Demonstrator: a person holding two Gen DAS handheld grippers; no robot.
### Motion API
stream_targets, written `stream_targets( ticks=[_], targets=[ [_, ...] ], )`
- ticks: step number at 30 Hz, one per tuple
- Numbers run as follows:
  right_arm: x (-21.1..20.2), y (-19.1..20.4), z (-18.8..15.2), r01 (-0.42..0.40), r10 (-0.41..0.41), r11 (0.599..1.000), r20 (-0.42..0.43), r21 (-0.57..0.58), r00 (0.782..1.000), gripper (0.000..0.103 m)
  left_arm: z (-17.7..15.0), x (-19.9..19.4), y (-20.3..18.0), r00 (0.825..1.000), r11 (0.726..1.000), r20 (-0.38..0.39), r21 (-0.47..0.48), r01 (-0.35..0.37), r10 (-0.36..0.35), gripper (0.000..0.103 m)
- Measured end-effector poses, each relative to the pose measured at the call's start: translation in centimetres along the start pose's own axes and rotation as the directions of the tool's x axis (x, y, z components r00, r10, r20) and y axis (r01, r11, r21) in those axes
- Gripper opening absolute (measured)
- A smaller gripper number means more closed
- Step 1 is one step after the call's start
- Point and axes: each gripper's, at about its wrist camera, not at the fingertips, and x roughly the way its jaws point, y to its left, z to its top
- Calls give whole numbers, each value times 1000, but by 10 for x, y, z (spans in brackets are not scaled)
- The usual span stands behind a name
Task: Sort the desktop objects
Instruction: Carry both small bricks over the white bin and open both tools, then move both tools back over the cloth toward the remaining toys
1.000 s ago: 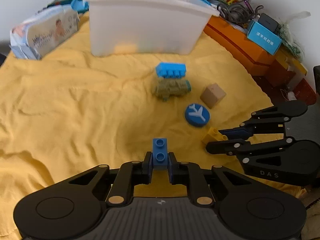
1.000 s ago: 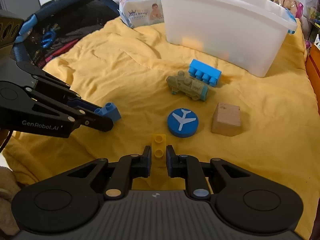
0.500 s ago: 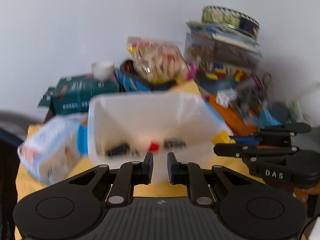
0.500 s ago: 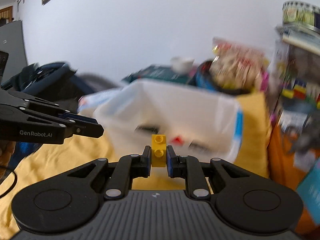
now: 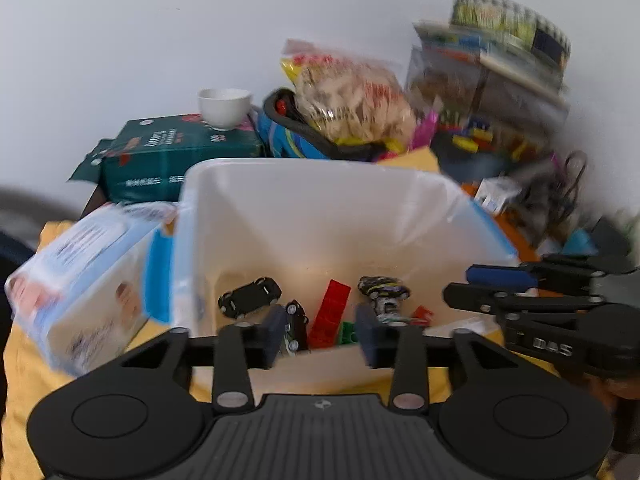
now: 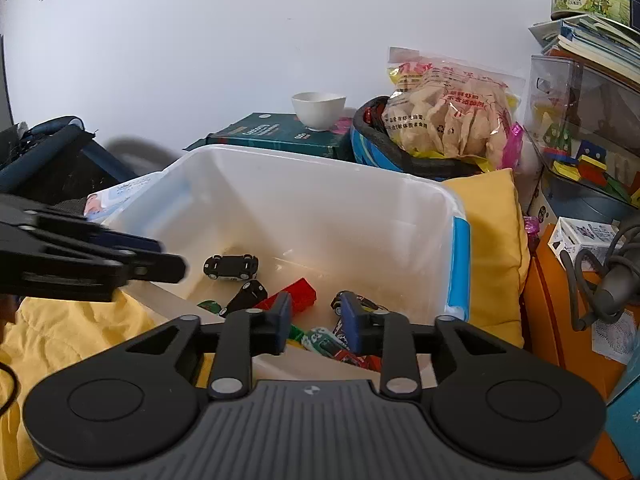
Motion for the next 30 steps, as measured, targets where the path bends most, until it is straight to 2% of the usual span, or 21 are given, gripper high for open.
stream_targets(
  ticks=[1, 3, 6, 8, 9, 11, 13, 17, 18, 19, 20, 23, 25, 28, 30],
  targets=[
    [-3, 1, 0, -3, 3, 1000, 11, -1, 1000, 45, -6, -13, 2, 1000, 1000, 30, -11, 11, -10, 57],
    [-11, 3, -2, -14, 14, 1000, 34, 0, 999, 49, -20, -38, 5, 997, 1000, 74, -11, 2, -1, 72],
    [-25, 7, -2, -23, 24, 1000, 73, -11, 997, 50, -50, -54, 8, 999, 1000, 35, -6, 4, -4, 72],
    [-33, 12, -4, -24, 26, 1000, 85, -19, 996, 55, -73, -44, 8, 998, 1000, -65, 8, -7, 8, 67],
    [-35, 13, -5, -30, 31, 999, 83, -20, 996, 55, -83, -37, 6, 994, 1000, -105, 21, -6, 8, 60],
    [-39, 17, -11, -37, 38, 999, 76, -18, 996, 55, -103, -24, 0, 986, 997, -164, 71, 1, 10, 53],
    [-41, 19, -15, -43, 44, 999, 62, -17, 997, 55, -116, -9, -9, 976, 991, -213, 134, -13, 42, 40],
    [-50, 21, -26, -46, 47, 999, 50, -6, 998, 55, -123, 8, -14, 970, 972, -213, 226, -65, 114, 39],
    [-52, 21, -29, -43, 43, 999, 47, -3, 998, 55, -123, 13, -12, 966, 972, -229, 223, -69, 121, 24],
    [-54, 21, -31, -42, 41, 999, 43, 2, 998, 55, -122, 16, -8, 962, 979, -250, 196, -56, 105, 17],
    [-56, 20, -34, -39, 39, 999, 41, 7, 998, 55, -121, 14, -5, 964, 986, -251, 163, -42, 83, 17],
    [-63, 18, -41, -26, 25, 999, 39, 20, 999, 55, -117, -10, -8, 975, 987, -216, 157, -14, 48, 17],
    [-64, 14, -46, -18, 17, 999, 31, 38, 999, 55, -103, -28, -14, 986, 986, -162, 165, -4, 31, 17],
    [-62, 9, -53, -6, 6, 997, 1, 76, 1000, 55, -67, -53, -27, 999, 983, -47, 182, 6, 3, 17],
    [-61, 7, -55, -7, 8, 995, -5, 101, 1000, 55, -39, -66, -35, 999, 979, 36, 203, 14, -21, 17]
  ],
)
